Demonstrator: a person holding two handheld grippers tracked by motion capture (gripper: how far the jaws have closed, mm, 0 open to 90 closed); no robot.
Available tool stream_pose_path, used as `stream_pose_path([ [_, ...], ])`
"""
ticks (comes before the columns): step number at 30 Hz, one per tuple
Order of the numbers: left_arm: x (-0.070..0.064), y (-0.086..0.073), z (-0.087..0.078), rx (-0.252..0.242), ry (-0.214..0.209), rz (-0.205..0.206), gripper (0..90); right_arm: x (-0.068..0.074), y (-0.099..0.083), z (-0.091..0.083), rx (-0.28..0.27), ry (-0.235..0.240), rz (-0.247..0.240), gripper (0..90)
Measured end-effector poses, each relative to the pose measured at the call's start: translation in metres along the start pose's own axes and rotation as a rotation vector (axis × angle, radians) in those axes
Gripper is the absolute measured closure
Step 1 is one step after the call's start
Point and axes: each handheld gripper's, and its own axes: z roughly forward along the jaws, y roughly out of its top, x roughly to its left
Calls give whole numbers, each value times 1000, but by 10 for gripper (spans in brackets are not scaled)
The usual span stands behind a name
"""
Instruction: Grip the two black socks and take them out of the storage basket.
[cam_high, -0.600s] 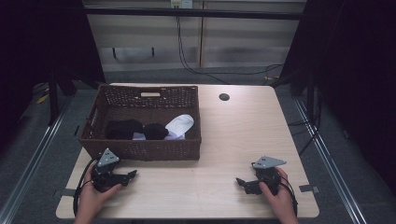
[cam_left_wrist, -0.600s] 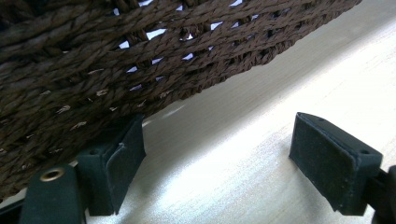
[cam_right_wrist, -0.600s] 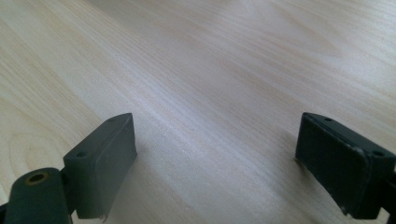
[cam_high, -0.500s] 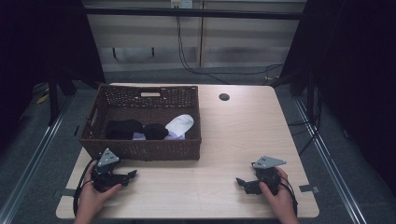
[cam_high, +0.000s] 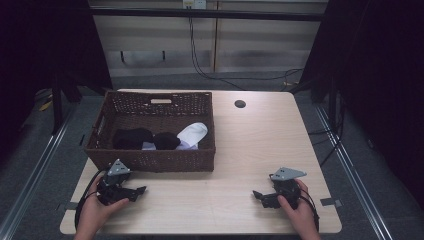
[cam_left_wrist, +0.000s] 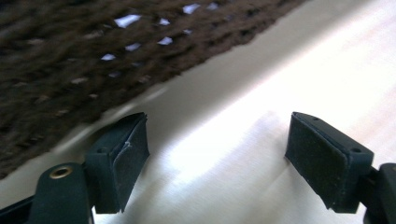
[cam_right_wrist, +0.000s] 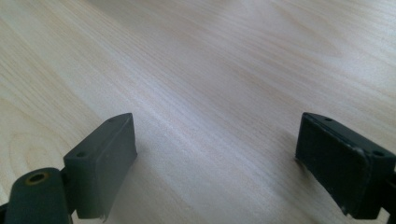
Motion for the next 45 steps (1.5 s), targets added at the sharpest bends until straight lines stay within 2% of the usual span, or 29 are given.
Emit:
stream_pose_path([
  [2,-3,4,-4,35,-4,23,203,0,0,0,0,1,0,116],
  [8,-5,12,-12,24,-34,23,203,0,0,0,0,1,0,116],
  [14,-5,26,-29,5,-54,23,203,0,0,0,1,1,2,116],
  [15,-5,32,-36,3,-58,28,203,0,0,0,1,0,2,116],
  [24,-4,57,-64,-2,-62,44,207,0,0,0,1,0,2,116],
  [28,-2,72,-78,-7,-67,64,213,0,0,0,1,1,1,116],
  [32,1,88,-88,-11,-54,75,213,0,0,0,1,1,1,116],
  [33,2,92,-91,-11,-63,75,214,0,0,0,1,0,2,116],
  [39,11,118,-95,-19,-55,72,213,0,0,0,1,0,2,116],
  [45,23,141,-85,-7,-40,71,213,0,0,0,1,0,1,116],
])
